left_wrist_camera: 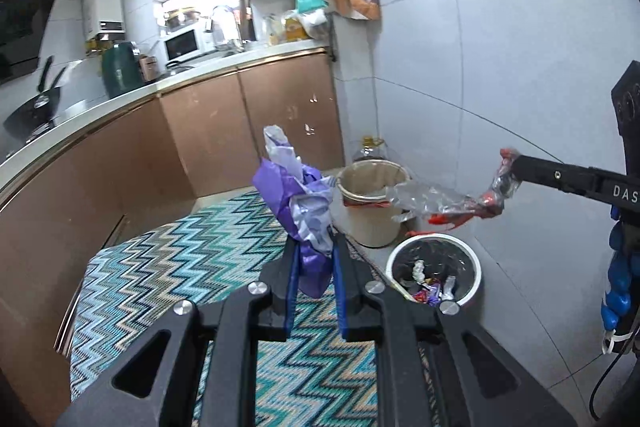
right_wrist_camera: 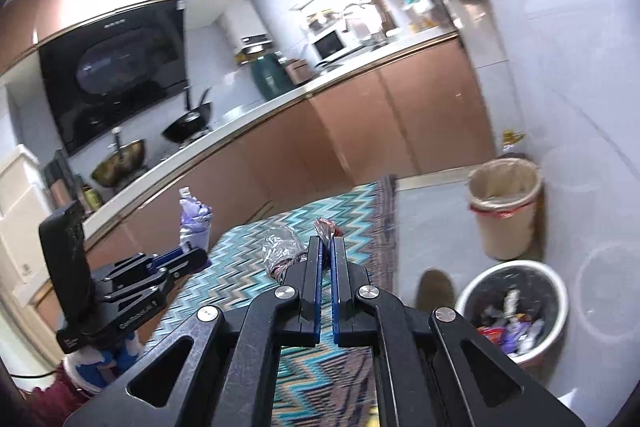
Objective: Collect trash
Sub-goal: 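Carry both bags to the bin and open both grippers over it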
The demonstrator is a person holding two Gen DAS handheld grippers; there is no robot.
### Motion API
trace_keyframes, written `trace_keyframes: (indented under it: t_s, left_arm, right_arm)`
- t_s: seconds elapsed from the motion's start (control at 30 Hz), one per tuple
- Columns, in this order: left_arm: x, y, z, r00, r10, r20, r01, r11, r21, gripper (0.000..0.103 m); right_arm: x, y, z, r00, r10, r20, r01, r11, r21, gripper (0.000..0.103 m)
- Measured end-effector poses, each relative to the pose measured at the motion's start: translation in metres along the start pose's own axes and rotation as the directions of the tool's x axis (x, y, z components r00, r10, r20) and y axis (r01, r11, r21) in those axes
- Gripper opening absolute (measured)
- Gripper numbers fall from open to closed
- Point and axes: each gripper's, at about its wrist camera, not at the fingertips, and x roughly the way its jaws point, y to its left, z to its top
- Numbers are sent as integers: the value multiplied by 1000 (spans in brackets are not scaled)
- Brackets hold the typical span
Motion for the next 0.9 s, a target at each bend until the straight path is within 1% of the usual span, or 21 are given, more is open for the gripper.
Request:
trace_keyframes:
  t_s: [0.13,0.27,0.4,0.53,0.63,0.73,0.77,0.8,0.87,0.9]
  left_arm:
    - [29,-21,12,999,-38,-27,39,999,34,14]
    - [64,-46,21,994,-86,-69,91,993,72,14]
    - [104,-74,27,983,-137,-123,150,983,109,14]
    - [140,-99,30,967,-184,-173,206,971,118,14]
    - [168,-114,31,950,-228,-215,256,960,114,14]
    - [196,-130,32,926,-272,-261,305,948,94,14]
    - [209,-136,32,913,-294,-284,328,941,81,14]
    - [215,-139,31,906,-303,-295,338,938,75,14]
    - [231,-149,29,888,-324,-326,361,931,57,14]
    - [241,-153,28,876,-337,-344,375,926,47,14]
  right_arm:
    - [1,-20,5,997,-78,20,78,997,-4,4]
    - [5,-43,7,985,-169,32,170,985,-8,4]
    - [15,-72,5,969,-245,26,245,970,12,4]
    - [27,-98,3,955,-297,3,297,954,36,4]
    - [36,-116,0,942,-334,-18,335,941,50,4]
    - [46,-133,-3,930,-364,-41,366,929,57,4]
    - [49,-136,-4,926,-373,-46,376,925,56,4]
    - [53,-142,-5,921,-385,-55,388,920,57,4]
    - [59,-150,-6,912,-403,-69,407,912,57,4]
    - [63,-156,-7,908,-412,-77,417,907,58,4]
